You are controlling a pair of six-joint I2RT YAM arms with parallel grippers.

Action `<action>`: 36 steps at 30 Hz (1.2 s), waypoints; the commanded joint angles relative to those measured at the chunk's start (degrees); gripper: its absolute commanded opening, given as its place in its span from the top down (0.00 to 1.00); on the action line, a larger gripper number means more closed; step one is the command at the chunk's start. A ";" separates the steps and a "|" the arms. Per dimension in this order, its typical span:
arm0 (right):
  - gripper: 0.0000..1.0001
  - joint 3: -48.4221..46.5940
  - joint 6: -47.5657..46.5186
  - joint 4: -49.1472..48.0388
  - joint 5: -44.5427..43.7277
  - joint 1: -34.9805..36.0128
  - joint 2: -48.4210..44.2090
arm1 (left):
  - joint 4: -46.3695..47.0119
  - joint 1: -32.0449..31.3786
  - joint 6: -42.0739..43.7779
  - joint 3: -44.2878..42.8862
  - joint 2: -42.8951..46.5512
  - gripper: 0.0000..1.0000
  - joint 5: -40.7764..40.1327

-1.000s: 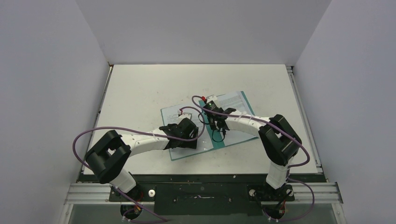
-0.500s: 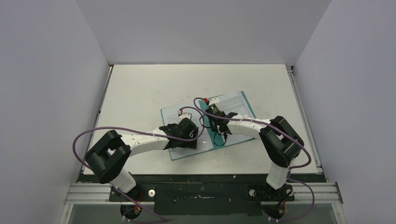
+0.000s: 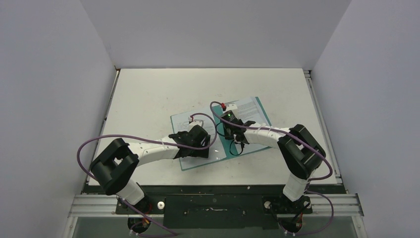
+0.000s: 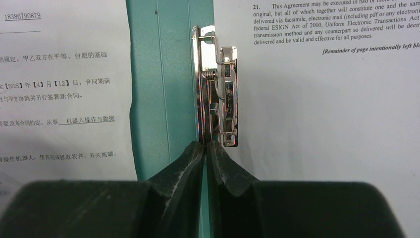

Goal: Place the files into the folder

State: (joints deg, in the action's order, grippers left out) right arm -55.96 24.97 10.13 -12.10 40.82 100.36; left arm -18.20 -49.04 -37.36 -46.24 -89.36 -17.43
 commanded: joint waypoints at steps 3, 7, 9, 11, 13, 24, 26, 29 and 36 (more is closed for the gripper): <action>0.88 4.54 4.74 2.71 6.79 -0.46 1.48 | -0.69 -0.38 -2.44 1.72 -0.98 0.00 3.88; 0.86 5.56 6.06 1.43 7.93 -0.55 -0.36 | -0.50 -0.56 -2.41 1.51 -0.99 0.00 3.98; 0.84 5.69 6.45 1.26 8.14 -0.62 -1.24 | -0.48 -0.75 -2.45 1.38 -1.07 0.00 4.08; 0.84 5.78 6.79 1.21 8.27 -0.65 -1.95 | -0.52 -0.88 -2.40 1.26 -1.06 0.00 4.07; 0.83 5.78 7.18 1.20 8.39 -0.65 -2.74 | -0.55 -1.00 -2.41 1.24 -1.00 0.00 4.00; 0.82 3.24 7.81 2.96 6.01 -0.91 -6.99 | -0.62 -1.32 -2.66 1.42 0.15 0.00 3.52; 0.81 2.19 7.68 3.70 5.35 -0.97 -7.71 | -0.61 -1.41 -2.69 1.46 0.20 0.00 3.46; 0.79 0.25 7.40 4.72 4.35 -0.95 -8.74 | -0.61 -1.45 -2.68 1.34 0.32 0.00 3.46; 0.72 -3.84 6.06 6.43 2.57 -1.07 -9.98 | -1.53 -1.67 -2.39 0.52 1.36 0.00 3.22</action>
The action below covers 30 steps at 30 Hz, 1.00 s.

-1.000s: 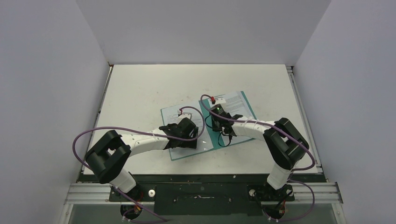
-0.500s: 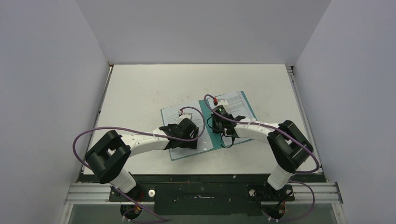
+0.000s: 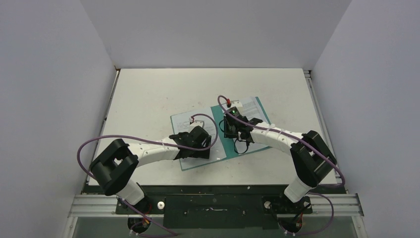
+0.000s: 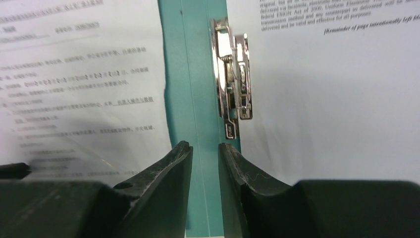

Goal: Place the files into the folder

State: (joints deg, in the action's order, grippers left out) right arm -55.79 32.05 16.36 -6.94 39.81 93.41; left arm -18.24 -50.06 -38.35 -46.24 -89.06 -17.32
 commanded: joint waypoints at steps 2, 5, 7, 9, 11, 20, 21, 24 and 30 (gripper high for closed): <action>0.71 -5.41 -1.62 0.66 -3.52 -0.14 -2.54 | -2.00 -0.65 -1.18 0.13 1.67 0.00 2.93; 0.70 -7.56 -2.66 1.13 -5.56 -0.38 -0.90 | -2.85 -0.73 -1.19 -0.40 3.00 0.00 2.60; 0.70 -8.94 -3.37 1.33 -7.25 -0.52 0.56 | -3.26 -0.73 -1.21 -0.37 4.37 0.00 2.32; 0.70 -10.15 -4.14 1.50 -8.66 -0.59 2.13 | -3.41 -0.73 -1.47 -0.03 6.15 0.01 2.15; 0.70 -11.19 -4.44 1.42 -8.93 -0.61 3.62 | -4.02 -0.72 -1.62 0.14 7.92 0.01 1.90; 0.72 -14.13 -5.15 0.84 -9.06 -0.88 10.23 | -5.90 -0.61 -1.86 0.82 17.20 0.04 1.42; 0.73 -14.24 -5.16 0.81 -9.06 -0.95 10.70 | -6.00 -0.50 -1.88 0.99 18.15 0.04 1.37; 0.74 -14.60 -5.22 0.60 -8.97 -1.00 12.10 | -6.18 -0.02 -1.84 1.57 20.81 0.03 1.32; 0.75 -15.45 -5.30 0.43 -8.88 -1.37 14.19 | -6.52 0.32 -1.83 2.33 24.18 0.03 1.58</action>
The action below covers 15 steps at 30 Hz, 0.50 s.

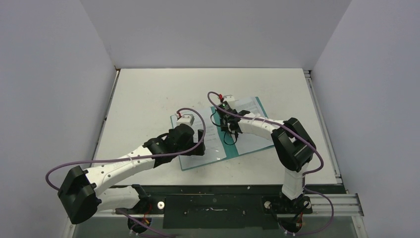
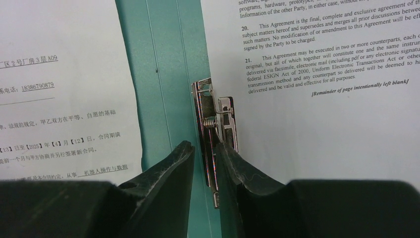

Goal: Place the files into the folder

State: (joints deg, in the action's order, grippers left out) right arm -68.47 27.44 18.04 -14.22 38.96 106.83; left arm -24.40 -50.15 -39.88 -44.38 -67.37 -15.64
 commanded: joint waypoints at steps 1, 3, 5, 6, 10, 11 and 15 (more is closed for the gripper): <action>0.76 -2.86 -0.67 -1.30 -1.54 -0.50 1.06 | -0.53 0.45 -0.31 0.56 2.76 0.04 -0.10; 0.77 -3.04 -0.69 -1.34 -1.43 -0.55 1.66 | -0.64 0.51 -0.37 0.74 3.24 0.04 -0.16; 0.78 -3.09 -0.67 -1.34 -1.34 -0.55 2.08 | -0.73 0.59 -0.46 0.93 3.62 0.04 -0.27; 0.78 -2.96 -0.67 -1.34 -1.34 -0.54 2.36 | -0.81 0.69 -0.43 1.00 3.77 0.03 -0.31; 0.79 -2.20 -0.56 -1.64 -1.90 -0.57 3.03 | -0.99 0.91 -0.43 1.22 4.22 0.04 -0.36; 0.79 -1.93 -0.53 -1.73 -2.07 -0.55 3.16 | -1.00 0.96 -0.47 1.24 4.31 0.04 -0.43; 0.81 -0.94 -0.37 -2.11 -2.22 -0.47 3.54 | -1.00 1.04 -0.56 1.40 4.40 0.04 -0.36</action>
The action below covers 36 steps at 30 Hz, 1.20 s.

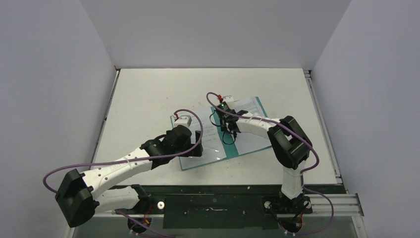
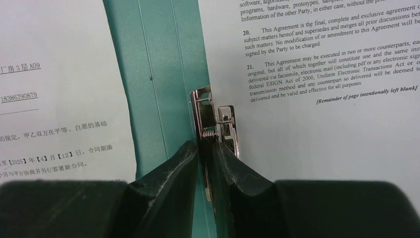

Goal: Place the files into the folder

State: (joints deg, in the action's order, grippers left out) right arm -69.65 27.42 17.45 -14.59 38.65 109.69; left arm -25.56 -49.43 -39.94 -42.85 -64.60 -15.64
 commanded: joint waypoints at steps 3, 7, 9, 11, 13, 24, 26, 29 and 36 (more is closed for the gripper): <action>0.93 0.65 -0.26 -1.67 -1.87 -0.14 1.09 | 0.25 0.34 -0.63 0.01 1.67 0.04 -0.36; 0.95 0.72 -0.26 -1.32 -2.43 -0.16 0.71 | -0.04 0.39 -0.75 0.06 1.79 0.04 -0.59; 0.95 0.87 -0.26 -1.24 -2.63 -0.16 -0.33 | -0.47 0.41 -0.90 0.10 2.27 0.04 -1.17; 0.95 1.04 -0.46 -1.07 -2.81 -0.09 -1.65 | -1.05 0.65 -1.42 0.21 2.95 0.04 -2.10; 0.95 1.24 -0.74 -0.81 -2.81 -0.23 -3.01 | -1.22 0.81 -1.86 0.62 4.12 0.04 -2.65; 0.95 6.67 -1.83 -0.01 -1.55 -0.33 -13.78 | 1.47 4.86 -4.36 5.39 9.50 0.04 -1.14; 0.95 7.69 -2.05 0.44 -1.07 -0.47 -16.35 | 2.66 6.51 -4.86 6.47 10.26 0.04 0.59; 0.95 9.02 -2.08 1.55 -0.35 -0.91 -19.90 | 4.72 8.72 -5.69 8.14 11.52 0.04 2.99; 0.95 11.27 -1.80 3.94 4.43 -3.08 -28.20 | 11.99 14.84 -8.10 13.67 16.51 0.04 11.96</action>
State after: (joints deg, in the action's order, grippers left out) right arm -58.70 25.96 21.45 -12.67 37.01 87.07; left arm -21.50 -37.26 -45.91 -31.55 -51.64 -10.13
